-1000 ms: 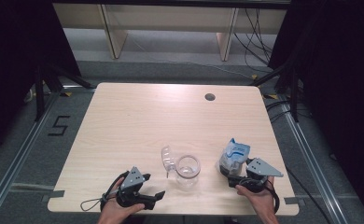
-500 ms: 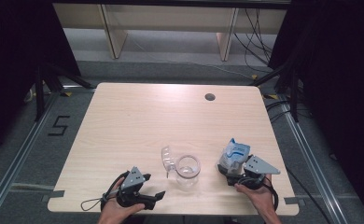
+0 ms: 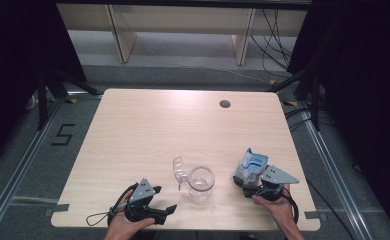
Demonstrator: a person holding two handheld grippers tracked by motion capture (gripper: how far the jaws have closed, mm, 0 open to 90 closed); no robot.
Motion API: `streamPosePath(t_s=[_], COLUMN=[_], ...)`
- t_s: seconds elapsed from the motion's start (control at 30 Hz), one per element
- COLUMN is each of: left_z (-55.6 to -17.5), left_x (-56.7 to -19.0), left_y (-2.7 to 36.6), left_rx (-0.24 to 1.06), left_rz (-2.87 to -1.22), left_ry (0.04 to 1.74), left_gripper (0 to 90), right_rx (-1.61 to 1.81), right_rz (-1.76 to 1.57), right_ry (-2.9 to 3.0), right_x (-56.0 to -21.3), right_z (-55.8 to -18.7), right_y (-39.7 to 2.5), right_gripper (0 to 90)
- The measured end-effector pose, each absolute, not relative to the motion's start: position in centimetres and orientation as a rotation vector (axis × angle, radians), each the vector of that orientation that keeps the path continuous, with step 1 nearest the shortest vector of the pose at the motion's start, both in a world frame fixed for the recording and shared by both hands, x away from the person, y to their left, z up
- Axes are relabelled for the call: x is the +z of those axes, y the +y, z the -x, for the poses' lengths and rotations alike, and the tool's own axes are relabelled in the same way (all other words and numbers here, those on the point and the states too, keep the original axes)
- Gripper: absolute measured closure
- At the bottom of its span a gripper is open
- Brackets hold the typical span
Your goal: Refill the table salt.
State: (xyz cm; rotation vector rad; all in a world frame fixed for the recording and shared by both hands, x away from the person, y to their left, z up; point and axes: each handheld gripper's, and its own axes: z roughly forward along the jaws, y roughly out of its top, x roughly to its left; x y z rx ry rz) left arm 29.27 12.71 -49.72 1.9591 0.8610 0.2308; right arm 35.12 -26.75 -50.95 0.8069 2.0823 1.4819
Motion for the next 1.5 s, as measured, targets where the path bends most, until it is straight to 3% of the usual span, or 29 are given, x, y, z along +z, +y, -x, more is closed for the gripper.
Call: streamPosePath(t_s=[0.7,1.5], left_z=[-29.4,-29.4], left_x=[-49.7,-49.7], left_y=[12.8,12.8], left_rx=[0.242,0.248], left_rz=[-1.959,-1.965], left_ry=[0.855,0.858], left_gripper=[17.9,18.2], right_rx=[1.476,1.357], right_rz=[-0.896,-0.782], right_ry=[2.121,2.070], right_x=[-51.3,-49.7], right_z=[-35.4,-34.4], right_y=[-26.8,-24.9], right_gripper=[37.1,40.0])
